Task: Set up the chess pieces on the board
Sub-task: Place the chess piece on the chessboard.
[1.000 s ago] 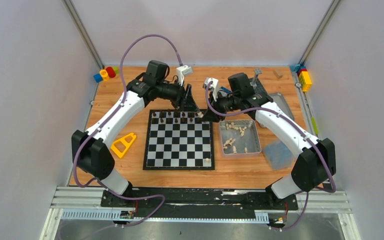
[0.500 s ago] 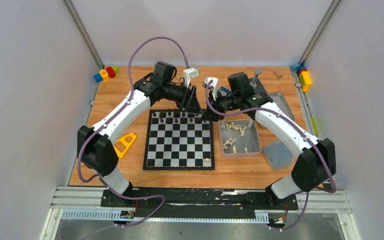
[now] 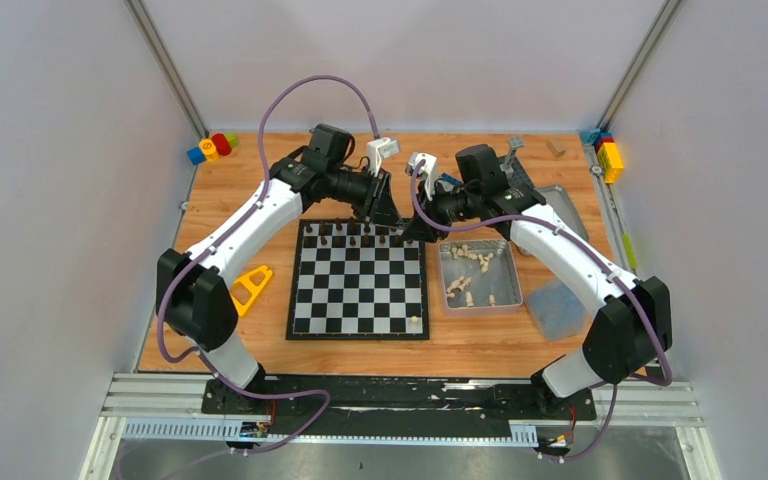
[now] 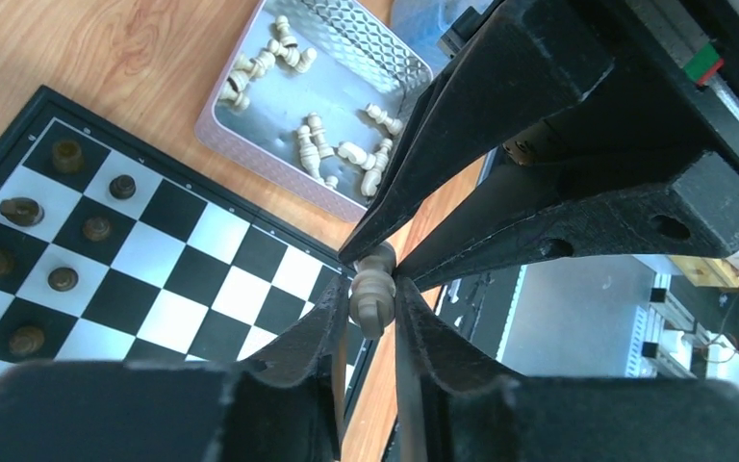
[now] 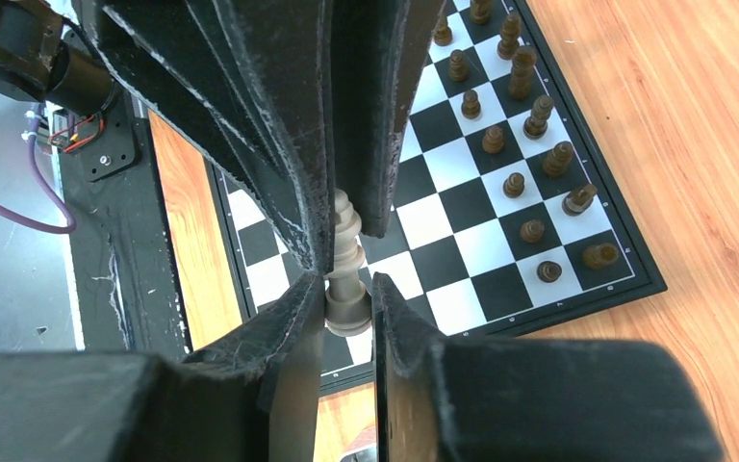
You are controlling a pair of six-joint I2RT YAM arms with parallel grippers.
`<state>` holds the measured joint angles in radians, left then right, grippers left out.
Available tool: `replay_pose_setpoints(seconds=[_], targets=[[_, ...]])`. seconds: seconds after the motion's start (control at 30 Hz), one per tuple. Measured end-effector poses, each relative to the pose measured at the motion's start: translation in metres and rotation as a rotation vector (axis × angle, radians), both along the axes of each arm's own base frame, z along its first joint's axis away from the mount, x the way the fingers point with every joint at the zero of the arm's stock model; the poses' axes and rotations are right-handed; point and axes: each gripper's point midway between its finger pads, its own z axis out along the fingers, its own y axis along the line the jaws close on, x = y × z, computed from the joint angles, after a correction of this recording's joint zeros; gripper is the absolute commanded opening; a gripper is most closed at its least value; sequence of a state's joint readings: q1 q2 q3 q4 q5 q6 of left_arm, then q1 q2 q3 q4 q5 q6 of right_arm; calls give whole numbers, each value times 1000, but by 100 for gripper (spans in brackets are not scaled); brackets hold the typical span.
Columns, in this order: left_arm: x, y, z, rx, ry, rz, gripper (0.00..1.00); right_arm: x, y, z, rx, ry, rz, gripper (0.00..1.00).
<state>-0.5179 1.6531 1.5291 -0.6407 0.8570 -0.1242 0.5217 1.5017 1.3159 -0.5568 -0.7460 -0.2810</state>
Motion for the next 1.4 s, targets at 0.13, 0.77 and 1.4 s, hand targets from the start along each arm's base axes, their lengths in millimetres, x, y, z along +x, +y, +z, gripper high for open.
replay_pose_setpoints(seconds=[0.13,0.77,1.4], targets=[[0,0,-3,7,6,-1,0,2,-2,-2,-12,4,-21,59],[-71,76,-83,468,-276,-136,13,9,-101,-7,-51,-68,-298,68],[-118,105,-157,644,-355,-323,18,-4,-116,-55,-136,0,-317,68]])
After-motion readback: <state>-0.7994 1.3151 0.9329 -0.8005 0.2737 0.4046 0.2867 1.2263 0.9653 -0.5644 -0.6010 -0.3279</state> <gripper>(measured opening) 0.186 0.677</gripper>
